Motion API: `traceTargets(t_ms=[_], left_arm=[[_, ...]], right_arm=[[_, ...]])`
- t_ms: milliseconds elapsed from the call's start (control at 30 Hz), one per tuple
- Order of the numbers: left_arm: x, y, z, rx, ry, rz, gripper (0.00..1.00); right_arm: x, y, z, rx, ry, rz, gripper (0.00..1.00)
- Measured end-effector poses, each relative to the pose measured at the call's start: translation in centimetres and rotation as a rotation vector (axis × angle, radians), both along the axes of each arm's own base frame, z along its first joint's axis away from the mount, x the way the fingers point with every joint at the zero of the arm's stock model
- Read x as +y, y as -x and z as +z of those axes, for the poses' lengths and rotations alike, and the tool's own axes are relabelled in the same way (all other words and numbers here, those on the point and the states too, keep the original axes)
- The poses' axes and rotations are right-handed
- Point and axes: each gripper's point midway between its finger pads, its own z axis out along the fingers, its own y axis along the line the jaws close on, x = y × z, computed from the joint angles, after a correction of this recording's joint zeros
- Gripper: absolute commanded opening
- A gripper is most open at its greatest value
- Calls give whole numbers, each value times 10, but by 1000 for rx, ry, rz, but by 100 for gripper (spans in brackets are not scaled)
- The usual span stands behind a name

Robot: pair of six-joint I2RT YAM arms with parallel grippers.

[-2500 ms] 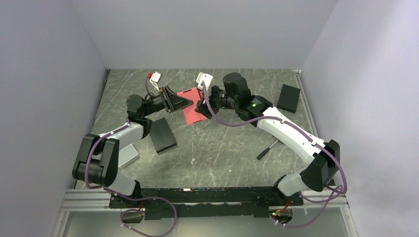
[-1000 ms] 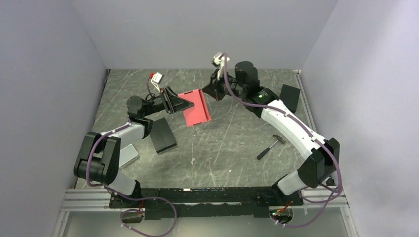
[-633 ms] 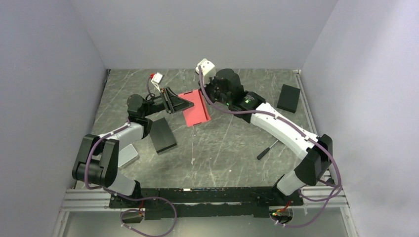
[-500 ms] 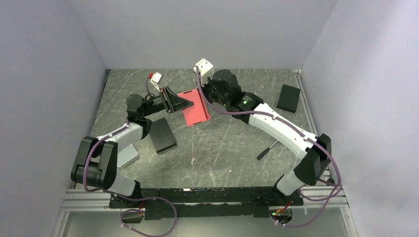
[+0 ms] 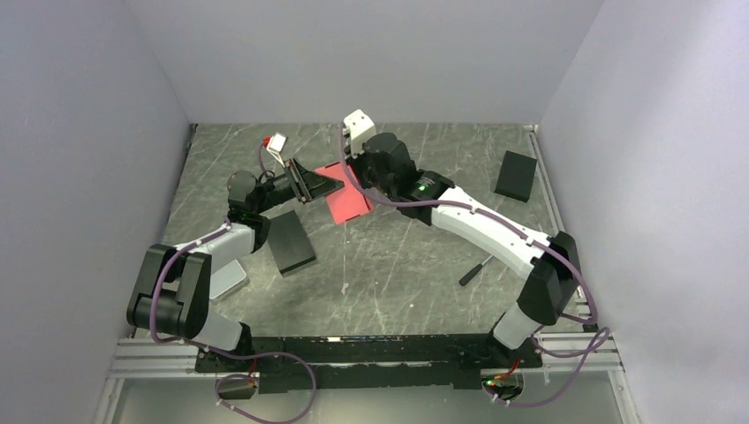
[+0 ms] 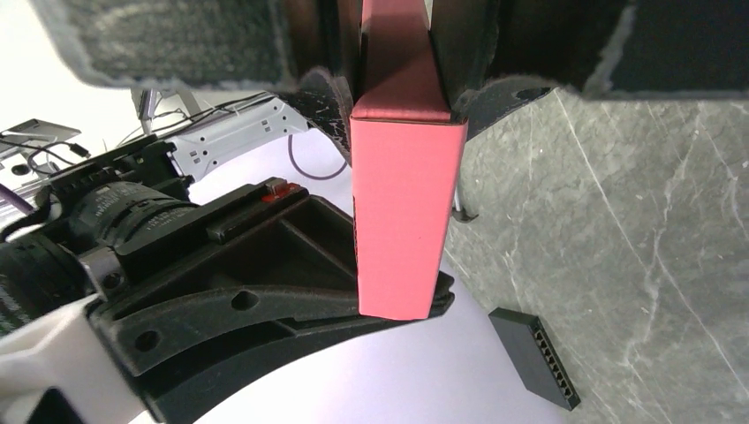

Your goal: Fold the paper box

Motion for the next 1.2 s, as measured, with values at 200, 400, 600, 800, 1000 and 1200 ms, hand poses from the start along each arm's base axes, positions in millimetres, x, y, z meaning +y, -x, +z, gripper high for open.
traceTargets(t_ms=[200,400,600,800,1000,1200], left_arm=[[6,-2,3,-21,29,36,0],[13,-5,7,-41,53,56,0],[14,-5,12,-51,72,61,0],[15,-6,11,-49,70,66,0],[20,-13,7,-35,60,107,0],[25,-16,-1,-14,49,174,0]], right_arm=[[-38,2,-6,78,-87,44,12],[-68,31,-18,122,-159,91,11],[-44,52,-56,222,-132,179,10],[-20,71,-67,200,-55,198,9],[2,79,-71,122,61,170,9],[1,73,-80,104,98,113,11]])
